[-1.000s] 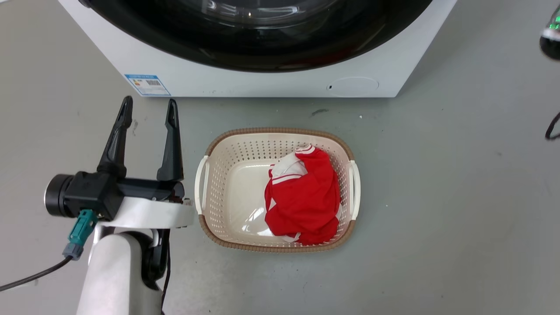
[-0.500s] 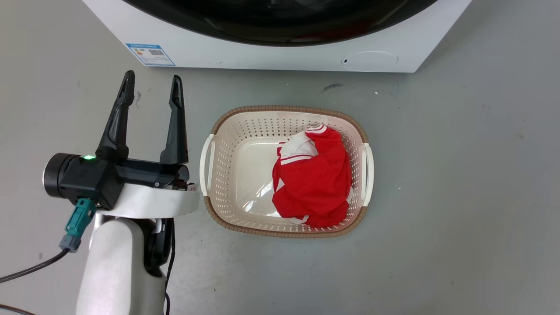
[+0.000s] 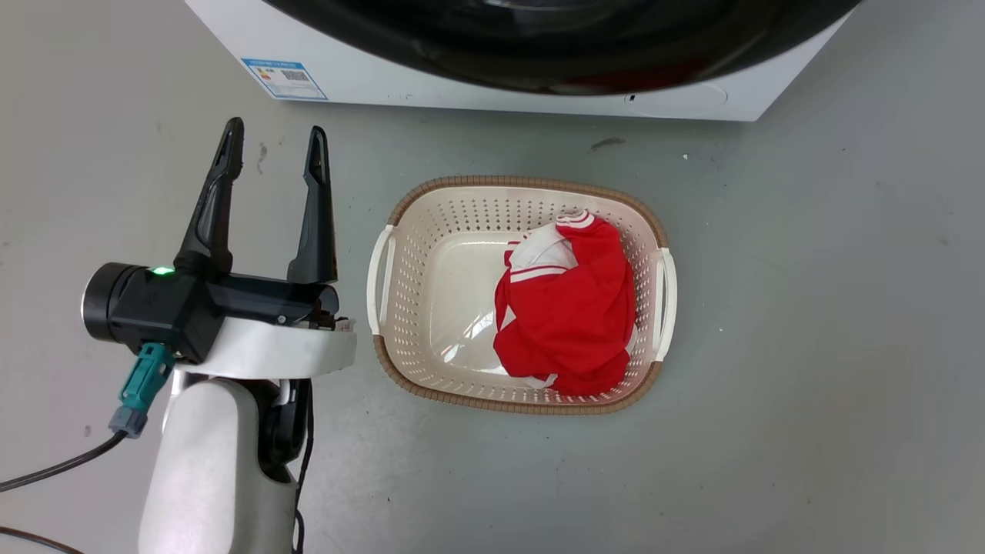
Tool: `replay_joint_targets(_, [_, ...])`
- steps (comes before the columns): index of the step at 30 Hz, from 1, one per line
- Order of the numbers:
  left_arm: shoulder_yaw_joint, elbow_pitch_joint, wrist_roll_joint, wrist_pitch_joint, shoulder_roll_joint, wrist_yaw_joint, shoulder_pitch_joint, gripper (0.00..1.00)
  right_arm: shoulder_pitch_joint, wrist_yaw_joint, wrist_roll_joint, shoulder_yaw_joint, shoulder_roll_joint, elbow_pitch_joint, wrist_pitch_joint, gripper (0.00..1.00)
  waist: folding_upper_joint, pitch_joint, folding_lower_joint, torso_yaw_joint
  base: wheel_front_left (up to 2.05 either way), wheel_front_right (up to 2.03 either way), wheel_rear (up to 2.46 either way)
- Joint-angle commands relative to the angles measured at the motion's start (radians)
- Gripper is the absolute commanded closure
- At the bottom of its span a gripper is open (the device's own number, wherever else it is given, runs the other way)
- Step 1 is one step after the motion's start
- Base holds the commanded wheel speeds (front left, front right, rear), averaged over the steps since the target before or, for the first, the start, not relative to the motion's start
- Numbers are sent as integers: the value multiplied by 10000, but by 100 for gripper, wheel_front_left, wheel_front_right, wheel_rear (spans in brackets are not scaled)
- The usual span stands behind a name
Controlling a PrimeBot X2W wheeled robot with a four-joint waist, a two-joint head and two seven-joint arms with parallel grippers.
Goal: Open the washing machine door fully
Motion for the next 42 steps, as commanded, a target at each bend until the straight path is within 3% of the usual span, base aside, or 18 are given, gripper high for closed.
replay_joint_targets(1, [34, 52, 11, -26, -18, -31, -25, 0, 359, 0, 134, 37, 94, -206, 520, 100, 0, -109, -1, -5, 0, 0, 0])
replay_joint_targets(15, [48, 458, 102, -26, -34, -36, 506, 0, 2318, -1, 800, 243, 170, -1873, 3375, 100, 0, -1256, -1, -308, 0, 0, 0])
replay_joint_targets(29, [-72, 1111, 165, -26, 94, -58, 1633, 0, 5650, 0, 1419, 714, 1053, -4238, 4592, 100, 0, -3177, -1, -454, 0, 0, 0])
replay_joint_targets(42, [-298, 1351, 169, -26, 167, -70, 1972, 0, 7225, 0, 1226, 1687, 1660, -6001, 5111, 100, 0, -3680, -1, -389, 0, 0, 0])
